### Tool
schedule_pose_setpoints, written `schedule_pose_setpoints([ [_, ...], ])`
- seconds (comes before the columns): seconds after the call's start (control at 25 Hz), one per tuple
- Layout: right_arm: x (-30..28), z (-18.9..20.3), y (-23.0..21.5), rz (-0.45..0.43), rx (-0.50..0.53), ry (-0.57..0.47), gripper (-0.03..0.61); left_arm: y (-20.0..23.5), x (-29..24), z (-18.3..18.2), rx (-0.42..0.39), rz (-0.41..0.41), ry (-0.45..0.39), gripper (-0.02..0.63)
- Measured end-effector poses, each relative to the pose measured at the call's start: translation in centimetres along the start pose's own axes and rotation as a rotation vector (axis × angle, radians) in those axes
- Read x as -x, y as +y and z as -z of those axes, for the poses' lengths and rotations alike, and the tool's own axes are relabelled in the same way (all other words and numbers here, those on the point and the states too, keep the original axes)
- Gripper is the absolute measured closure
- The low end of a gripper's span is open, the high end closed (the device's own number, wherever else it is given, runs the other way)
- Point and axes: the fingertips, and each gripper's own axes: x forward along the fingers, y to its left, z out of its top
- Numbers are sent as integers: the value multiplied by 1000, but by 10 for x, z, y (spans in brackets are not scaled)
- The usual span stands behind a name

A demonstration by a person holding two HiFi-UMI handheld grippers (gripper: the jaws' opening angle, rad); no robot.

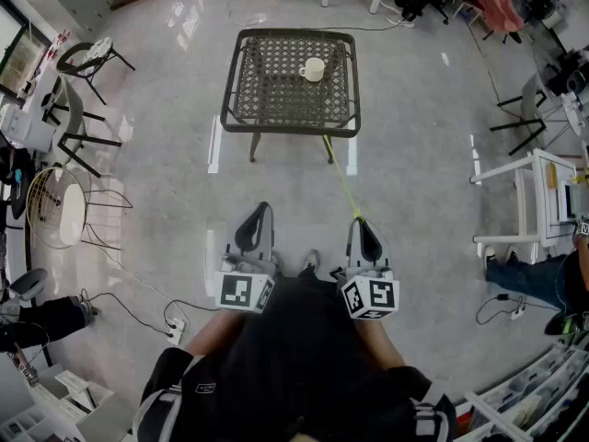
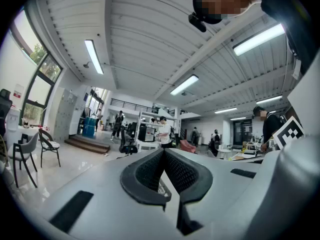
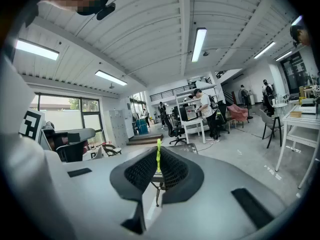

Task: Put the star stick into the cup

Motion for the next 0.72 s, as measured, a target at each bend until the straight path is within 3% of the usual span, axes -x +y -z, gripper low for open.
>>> schedule_pose_setpoints([
  [0.72,1,-6,-7,-30,-12,-12,558,-5,-4,0,2,-12,11,598],
])
